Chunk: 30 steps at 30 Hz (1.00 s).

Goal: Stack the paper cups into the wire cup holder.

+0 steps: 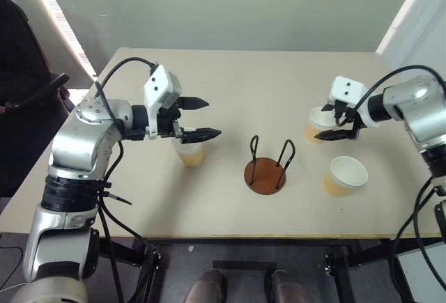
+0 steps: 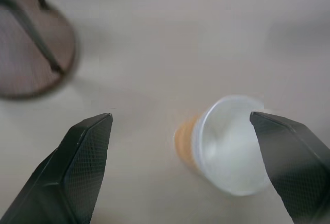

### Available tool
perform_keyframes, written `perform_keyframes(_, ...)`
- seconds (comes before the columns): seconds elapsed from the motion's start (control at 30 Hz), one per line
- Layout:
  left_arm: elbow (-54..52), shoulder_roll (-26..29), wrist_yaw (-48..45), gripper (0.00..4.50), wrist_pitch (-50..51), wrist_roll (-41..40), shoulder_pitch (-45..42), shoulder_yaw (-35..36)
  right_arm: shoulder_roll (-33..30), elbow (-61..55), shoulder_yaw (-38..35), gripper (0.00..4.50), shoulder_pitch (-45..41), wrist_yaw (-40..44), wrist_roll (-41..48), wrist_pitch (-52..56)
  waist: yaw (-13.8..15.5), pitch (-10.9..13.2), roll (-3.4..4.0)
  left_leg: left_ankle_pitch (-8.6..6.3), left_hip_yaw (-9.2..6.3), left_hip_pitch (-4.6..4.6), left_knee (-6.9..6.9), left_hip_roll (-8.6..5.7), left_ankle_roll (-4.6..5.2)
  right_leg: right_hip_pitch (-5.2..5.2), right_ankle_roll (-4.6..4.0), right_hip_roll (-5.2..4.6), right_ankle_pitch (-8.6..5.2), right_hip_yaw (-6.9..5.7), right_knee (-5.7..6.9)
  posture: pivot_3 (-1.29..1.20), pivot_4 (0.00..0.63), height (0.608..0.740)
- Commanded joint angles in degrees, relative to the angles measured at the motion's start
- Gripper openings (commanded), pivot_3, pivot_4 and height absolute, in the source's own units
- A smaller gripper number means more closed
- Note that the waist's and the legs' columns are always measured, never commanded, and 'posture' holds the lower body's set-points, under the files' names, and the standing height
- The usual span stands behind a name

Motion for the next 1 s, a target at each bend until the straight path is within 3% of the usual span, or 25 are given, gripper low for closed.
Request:
perform_keyframes(0.03, -1.8, 1.0, 0.7, 4.50, -0.5, -0.4, -0.2, 0.9, 1.8, 6.3, -0.1, 4.42, -3.8, 0.7, -4.8, -5.3, 0.0, 0.0, 0.00, 0.02, 0.00, 0.00, -0.04, 0.00, -0.04, -0.01, -0.01, 0.00, 0.00, -0.01, 0.01, 0.00, 0.150, 0.740)
perform_keyframes(0.27, -3.0, 1.4, 1.7, 4.50, -0.4, -0.3, 0.7, 0.7, 7.0, 21.5, 1.7, 4.42, -7.6, -0.2, -13.6, -14.0, 0.0, 0.0, 0.00, 0.20, -0.10, 0.01, -0.11, 0.02, -0.70, -0.05, -0.11, 0.02, -0.03, -0.02, 0.02, 0.00, 0.150, 0.740)
perform_keyframes(0.37, -3.6, 1.3, 2.0, 4.50, 0.0, -0.8, 1.0, 1.0, 8.3, 24.3, 1.1, 3.91, -8.6, 0.3, -15.4, -16.1, 0.1, 0.0, 0.01, 0.18, -0.11, -0.04, -0.12, 0.02, -0.75, -0.08, -0.09, 0.01, -0.02, -0.05, 0.02, 0.00, 0.150, 0.740)
perform_keyframes(0.57, -3.5, 1.5, 2.5, 4.50, -0.3, -0.8, 1.5, 0.9, 8.5, 25.1, 0.1, 1.77, -8.6, 1.7, -17.7, -18.4, 0.0, 0.0, 0.01, 0.11, -0.11, -0.04, -0.19, 0.02, -0.90, -0.13, -0.11, 0.02, -0.03, -0.05, 0.02, 0.00, 0.150, 0.740)
perform_keyframes(0.73, -3.8, 1.7, 2.1, 4.50, -0.3, -0.9, 1.7, 0.6, 6.2, 17.6, -3.1, 0.03, -7.8, 6.9, -14.9, -16.0, 0.1, 0.0, 0.02, 0.10, -0.10, -0.06, -0.21, 0.03, -0.94, -0.15, -0.13, 0.03, -0.04, -0.05, 0.02, 0.00, 0.150, 0.740)
perform_keyframes(1.0, -7.1, 1.3, 0.7, 4.50, 0.1, -1.9, 3.8, -1.3, -1.7, -14.3, -9.1, 0.03, -5.2, 20.6, -6.4, -3.4, -0.1, 0.0, 0.02, 0.07, -0.14, -0.17, -0.20, 0.05, -1.04, -0.16, -0.29, 0.06, -0.14, -0.13, -0.03, 0.00, 0.150, 0.740)
